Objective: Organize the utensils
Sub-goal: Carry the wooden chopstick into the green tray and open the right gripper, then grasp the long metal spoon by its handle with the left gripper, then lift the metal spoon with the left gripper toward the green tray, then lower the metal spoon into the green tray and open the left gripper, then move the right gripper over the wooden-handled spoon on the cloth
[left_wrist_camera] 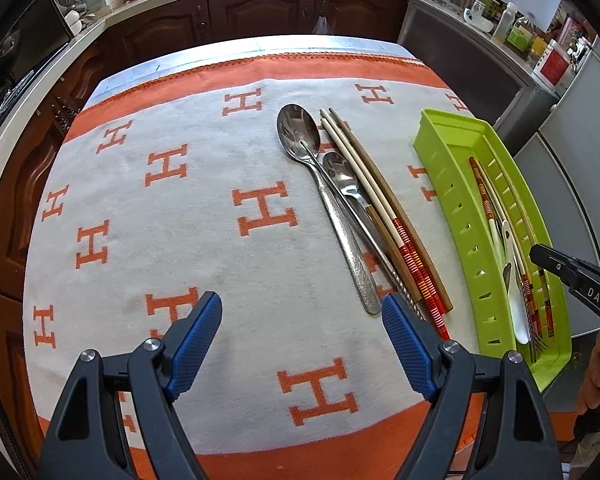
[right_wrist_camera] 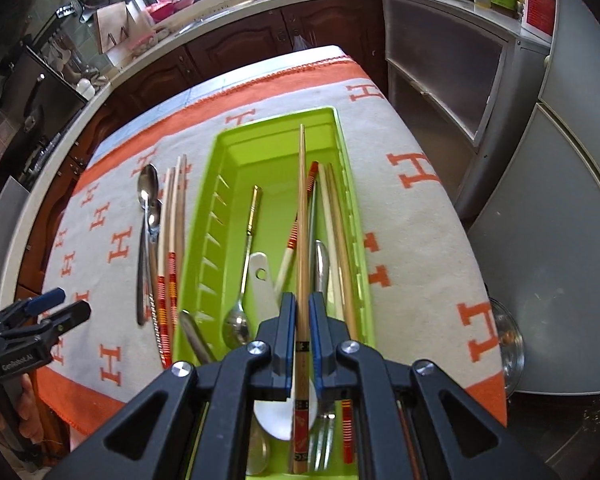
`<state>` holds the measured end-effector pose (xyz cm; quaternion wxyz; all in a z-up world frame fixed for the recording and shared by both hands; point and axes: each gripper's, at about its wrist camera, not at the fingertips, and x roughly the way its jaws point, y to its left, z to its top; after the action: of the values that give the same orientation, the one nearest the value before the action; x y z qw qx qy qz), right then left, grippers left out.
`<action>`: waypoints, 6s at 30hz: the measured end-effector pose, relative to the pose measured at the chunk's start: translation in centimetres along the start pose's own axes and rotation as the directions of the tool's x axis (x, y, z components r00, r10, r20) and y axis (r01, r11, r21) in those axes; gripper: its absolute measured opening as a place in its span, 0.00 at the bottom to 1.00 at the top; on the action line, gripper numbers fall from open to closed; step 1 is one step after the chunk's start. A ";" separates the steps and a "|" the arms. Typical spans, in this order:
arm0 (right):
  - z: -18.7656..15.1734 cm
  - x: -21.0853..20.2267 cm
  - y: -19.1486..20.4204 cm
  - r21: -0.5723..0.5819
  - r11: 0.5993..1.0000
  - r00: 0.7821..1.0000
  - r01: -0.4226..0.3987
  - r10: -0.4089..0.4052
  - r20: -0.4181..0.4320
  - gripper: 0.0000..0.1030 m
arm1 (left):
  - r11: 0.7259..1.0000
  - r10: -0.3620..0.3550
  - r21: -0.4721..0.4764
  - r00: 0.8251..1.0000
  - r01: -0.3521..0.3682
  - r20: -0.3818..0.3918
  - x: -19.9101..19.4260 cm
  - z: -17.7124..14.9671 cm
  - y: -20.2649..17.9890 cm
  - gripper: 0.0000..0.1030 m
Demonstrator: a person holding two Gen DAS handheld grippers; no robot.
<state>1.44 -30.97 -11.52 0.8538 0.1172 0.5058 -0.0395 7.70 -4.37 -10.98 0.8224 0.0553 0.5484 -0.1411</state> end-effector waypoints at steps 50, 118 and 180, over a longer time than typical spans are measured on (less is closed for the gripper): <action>-0.9 -0.3 -0.4 0.078 0.993 0.995 -0.088 0.084 0.058 0.07 | 0.983 -0.027 -0.184 0.999 0.018 -0.044 8.8 8.8 3.0 0.46; -0.1 -3.6 4.0 -0.022 0.997 0.991 -0.079 0.081 0.103 0.07 | 0.807 -0.494 -0.120 0.773 0.578 0.399 -6.8 3.1 9.2 0.03; -1.0 -5.2 3.6 -0.040 0.992 0.985 -0.117 0.121 0.123 0.07 | 0.953 -0.303 0.014 0.941 0.304 0.152 -4.5 -0.2 -0.1 0.57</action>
<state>-1.30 -27.51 -6.87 0.8864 0.1306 0.4439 0.0124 5.91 -3.64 -6.89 0.8305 -0.0447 0.4867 -0.2671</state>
